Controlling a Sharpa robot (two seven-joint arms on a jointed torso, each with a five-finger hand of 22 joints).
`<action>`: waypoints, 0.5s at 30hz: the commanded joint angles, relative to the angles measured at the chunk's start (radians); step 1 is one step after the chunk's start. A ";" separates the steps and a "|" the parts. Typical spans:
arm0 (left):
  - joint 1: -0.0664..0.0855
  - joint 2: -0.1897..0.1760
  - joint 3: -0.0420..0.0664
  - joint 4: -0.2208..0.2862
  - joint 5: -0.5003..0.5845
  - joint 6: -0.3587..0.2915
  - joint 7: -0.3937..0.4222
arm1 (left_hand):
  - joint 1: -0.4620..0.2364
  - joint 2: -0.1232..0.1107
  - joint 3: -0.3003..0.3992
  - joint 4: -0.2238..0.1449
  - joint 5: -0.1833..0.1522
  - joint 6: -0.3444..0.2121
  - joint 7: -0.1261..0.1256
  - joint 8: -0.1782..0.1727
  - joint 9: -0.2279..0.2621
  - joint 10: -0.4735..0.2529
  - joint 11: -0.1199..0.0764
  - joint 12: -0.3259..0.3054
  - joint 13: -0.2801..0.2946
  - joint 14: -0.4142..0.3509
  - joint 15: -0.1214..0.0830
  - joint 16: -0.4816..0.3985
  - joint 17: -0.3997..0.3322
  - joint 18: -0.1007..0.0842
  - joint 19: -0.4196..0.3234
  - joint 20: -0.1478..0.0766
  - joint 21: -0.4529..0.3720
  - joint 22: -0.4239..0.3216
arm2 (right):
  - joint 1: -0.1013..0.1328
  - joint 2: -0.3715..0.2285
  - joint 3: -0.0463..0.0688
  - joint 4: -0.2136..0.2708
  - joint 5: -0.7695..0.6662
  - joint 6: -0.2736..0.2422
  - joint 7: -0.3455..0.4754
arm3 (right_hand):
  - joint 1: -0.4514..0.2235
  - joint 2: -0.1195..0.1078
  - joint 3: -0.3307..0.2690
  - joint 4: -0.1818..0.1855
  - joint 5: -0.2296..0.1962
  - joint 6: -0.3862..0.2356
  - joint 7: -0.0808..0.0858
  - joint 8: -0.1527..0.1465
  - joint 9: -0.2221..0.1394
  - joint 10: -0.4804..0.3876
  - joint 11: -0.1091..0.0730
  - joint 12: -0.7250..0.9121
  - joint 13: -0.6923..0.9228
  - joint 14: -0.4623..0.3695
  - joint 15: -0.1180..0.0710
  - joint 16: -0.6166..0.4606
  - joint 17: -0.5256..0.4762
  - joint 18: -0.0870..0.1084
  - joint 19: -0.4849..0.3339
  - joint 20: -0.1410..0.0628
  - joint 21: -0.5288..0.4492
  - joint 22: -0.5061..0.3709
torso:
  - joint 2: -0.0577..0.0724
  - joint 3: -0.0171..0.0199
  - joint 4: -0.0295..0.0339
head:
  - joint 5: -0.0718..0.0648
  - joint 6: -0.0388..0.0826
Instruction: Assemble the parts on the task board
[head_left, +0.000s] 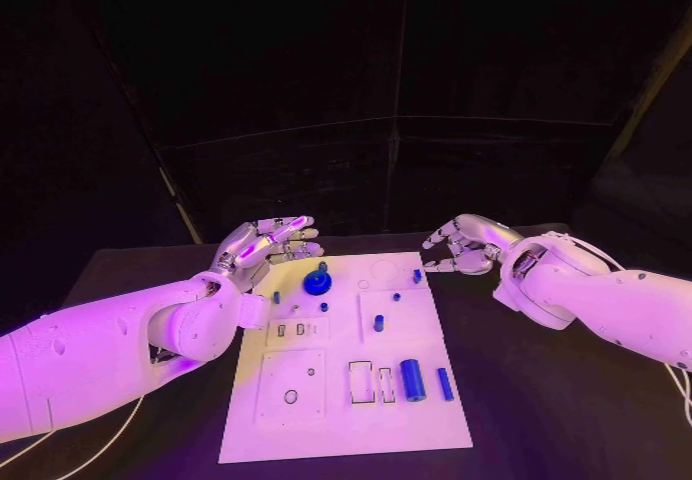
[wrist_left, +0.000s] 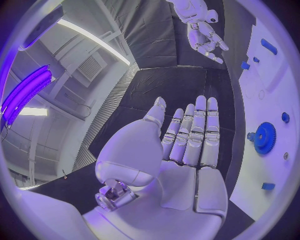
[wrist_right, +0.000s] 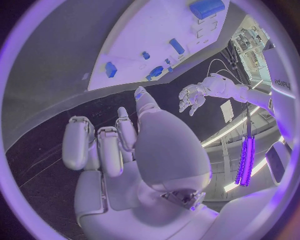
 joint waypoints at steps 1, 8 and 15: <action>-0.001 0.002 0.000 -0.002 -0.005 0.016 0.006 | -0.002 0.004 -0.003 -0.001 -0.003 -0.004 0.030 -0.005 -0.002 -0.002 0.004 -0.005 -0.001 0.001 0.005 -0.005 0.001 0.005 0.006 -0.001 -0.005 -0.001 | 0.002 -0.002 0.000 -0.028 0.078 0.029 0.127 | 0.015 -0.001 -0.002 -0.011 0.004 -0.010 0.004 -0.009 -0.002 0.006 0.000 0.000 -0.001 0.077 -0.002 0.005 0.135 -0.016 0.007 0.000 0.002 0.000 | -0.002 0.0052 0.0000 | -0.006 0.000; -0.006 0.007 0.000 -0.006 -0.005 0.019 0.006 | -0.002 0.004 -0.003 -0.002 -0.003 -0.004 0.030 -0.005 -0.001 -0.002 0.004 -0.005 -0.001 0.001 0.005 -0.005 0.002 0.005 0.006 -0.001 -0.005 -0.001 | -0.006 0.026 0.000 -0.108 0.072 0.054 0.143 | 0.021 0.003 -0.004 -0.016 0.000 -0.022 0.006 -0.016 -0.005 0.001 0.003 -0.005 -0.005 0.076 -0.001 0.004 0.133 -0.016 0.005 0.001 0.002 -0.001 | -0.001 0.0116 0.0013 | -0.004 -0.007; -0.008 0.010 0.000 -0.008 -0.005 0.021 0.006 | -0.002 0.004 -0.003 -0.002 -0.003 -0.004 0.030 -0.005 -0.001 -0.002 0.004 -0.005 -0.001 0.001 0.005 -0.005 0.002 0.005 0.006 -0.001 -0.005 -0.001 | -0.022 0.062 0.000 -0.172 0.071 0.072 0.144 | 0.045 0.014 0.003 -0.033 -0.010 -0.028 0.007 -0.019 -0.004 0.002 0.003 -0.003 -0.002 0.076 0.000 0.004 0.134 -0.016 0.005 0.002 0.003 0.000 | 0.000 0.0109 0.0012 | -0.007 -0.010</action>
